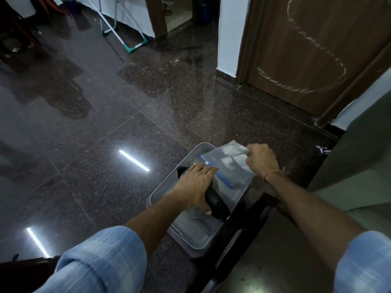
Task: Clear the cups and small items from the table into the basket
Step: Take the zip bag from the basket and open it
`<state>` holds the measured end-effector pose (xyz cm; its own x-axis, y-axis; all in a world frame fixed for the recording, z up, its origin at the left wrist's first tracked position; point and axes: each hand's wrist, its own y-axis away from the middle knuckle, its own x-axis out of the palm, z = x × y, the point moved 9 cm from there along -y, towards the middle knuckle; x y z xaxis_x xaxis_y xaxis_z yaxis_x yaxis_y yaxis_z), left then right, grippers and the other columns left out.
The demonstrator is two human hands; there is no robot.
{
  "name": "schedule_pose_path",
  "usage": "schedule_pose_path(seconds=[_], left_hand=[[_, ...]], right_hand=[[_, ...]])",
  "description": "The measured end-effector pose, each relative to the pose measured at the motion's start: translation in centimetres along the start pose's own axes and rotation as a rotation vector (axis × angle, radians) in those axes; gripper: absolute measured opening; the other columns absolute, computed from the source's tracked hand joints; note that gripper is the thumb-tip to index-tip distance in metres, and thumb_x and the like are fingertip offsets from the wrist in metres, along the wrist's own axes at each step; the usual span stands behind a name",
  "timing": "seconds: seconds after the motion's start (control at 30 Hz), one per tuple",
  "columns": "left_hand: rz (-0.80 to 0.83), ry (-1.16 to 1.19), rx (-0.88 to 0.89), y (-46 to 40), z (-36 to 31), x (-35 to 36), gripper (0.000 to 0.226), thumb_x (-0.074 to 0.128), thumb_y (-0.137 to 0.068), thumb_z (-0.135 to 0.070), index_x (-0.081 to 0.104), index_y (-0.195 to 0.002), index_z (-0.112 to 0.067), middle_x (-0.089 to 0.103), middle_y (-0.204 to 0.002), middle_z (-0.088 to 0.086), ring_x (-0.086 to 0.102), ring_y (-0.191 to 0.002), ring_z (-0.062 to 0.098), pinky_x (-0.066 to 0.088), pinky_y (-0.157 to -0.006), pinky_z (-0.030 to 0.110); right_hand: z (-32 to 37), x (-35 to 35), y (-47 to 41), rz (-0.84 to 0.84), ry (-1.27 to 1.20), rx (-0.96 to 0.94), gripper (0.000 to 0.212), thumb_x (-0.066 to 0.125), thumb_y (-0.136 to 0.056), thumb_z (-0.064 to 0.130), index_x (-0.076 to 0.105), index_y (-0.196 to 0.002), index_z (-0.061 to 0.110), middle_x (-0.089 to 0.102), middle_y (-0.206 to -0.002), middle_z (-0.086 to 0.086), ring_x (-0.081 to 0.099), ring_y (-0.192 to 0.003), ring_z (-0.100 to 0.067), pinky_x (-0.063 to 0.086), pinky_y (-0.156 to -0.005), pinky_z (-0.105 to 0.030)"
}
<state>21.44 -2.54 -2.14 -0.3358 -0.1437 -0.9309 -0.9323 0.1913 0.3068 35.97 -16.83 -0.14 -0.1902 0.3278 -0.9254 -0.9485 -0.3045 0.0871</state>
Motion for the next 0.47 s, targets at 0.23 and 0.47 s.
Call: schedule_pose_path(seconds=[0.23,0.47], left_hand=[[-0.001,0.326,-0.075,-0.1,0.0,-2.3,0.130,0.081,-0.045,-0.071,0.021,-0.150,-0.024,0.036,-0.153,0.002,0.031,-0.141,0.024,0.029,-0.117,0.041],[-0.361,1.151,-0.363,-0.1,1.1,-6.6,0.030,0.064,-0.092,-0.030,0.053,-0.119,-0.020,0.064,-0.105,-0.011,0.063,-0.105,0.015,0.048,-0.095,0.019]], right_hand=[[-3.1,-7.8,0.7,-0.028,-0.140,0.072,0.012,0.059,-0.082,0.009,0.070,-0.078,0.009,0.067,-0.072,-0.013,0.065,-0.077,-0.031,0.046,-0.066,-0.030],[-7.6,-13.0,5.6,0.004,-0.737,0.192,0.015,0.075,-0.082,0.011,0.074,-0.095,0.021,0.073,-0.088,0.010,0.069,-0.075,-0.006,0.055,-0.065,-0.023]])
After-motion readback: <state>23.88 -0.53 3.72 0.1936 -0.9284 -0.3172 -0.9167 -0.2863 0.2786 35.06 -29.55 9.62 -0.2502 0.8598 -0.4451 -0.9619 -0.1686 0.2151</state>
